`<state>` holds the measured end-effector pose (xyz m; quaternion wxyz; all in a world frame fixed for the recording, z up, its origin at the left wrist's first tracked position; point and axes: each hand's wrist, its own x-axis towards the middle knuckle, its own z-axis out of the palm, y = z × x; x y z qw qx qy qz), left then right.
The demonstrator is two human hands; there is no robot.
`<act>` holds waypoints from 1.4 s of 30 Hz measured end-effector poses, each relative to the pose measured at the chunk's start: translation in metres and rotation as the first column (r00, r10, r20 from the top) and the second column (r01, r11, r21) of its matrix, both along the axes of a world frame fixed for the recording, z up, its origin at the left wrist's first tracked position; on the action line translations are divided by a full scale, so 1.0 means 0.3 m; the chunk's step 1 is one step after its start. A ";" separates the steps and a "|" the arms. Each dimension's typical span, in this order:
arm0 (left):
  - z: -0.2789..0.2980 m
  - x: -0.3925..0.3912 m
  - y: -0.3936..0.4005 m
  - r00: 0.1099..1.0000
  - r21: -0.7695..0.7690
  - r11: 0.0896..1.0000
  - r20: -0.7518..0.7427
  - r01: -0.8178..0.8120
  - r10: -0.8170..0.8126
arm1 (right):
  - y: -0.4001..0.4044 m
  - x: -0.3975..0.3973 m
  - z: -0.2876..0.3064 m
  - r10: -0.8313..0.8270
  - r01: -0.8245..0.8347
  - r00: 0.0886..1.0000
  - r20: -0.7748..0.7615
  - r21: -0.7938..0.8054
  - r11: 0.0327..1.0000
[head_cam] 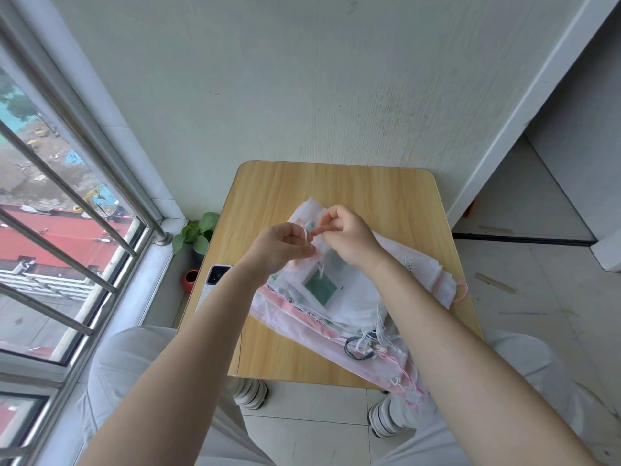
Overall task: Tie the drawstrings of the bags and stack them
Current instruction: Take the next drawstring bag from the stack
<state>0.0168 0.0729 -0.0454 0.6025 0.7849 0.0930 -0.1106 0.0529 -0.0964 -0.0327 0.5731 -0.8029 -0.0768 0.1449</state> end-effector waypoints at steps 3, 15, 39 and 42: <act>-0.003 -0.003 -0.018 0.996 0.086 0.995 0.078 -0.044 0.037 | 0.014 0.007 -0.028 0.072 -0.079 0.995 -0.074 -0.107 0.991; -0.074 -0.010 -0.042 0.924 0.358 0.905 0.373 -0.230 0.088 | 0.021 0.005 -0.071 0.085 -0.108 0.973 -0.214 -0.094 0.990; -0.039 -0.015 -0.017 0.979 0.147 0.968 0.050 -0.205 0.200 | -0.004 0.018 -0.128 0.131 -0.090 0.927 -0.352 0.129 0.988; -0.017 -0.008 -0.022 0.973 -0.011 0.973 -0.039 -0.230 0.230 | 0.000 0.020 -0.120 0.131 -0.082 0.930 -0.344 0.154 0.985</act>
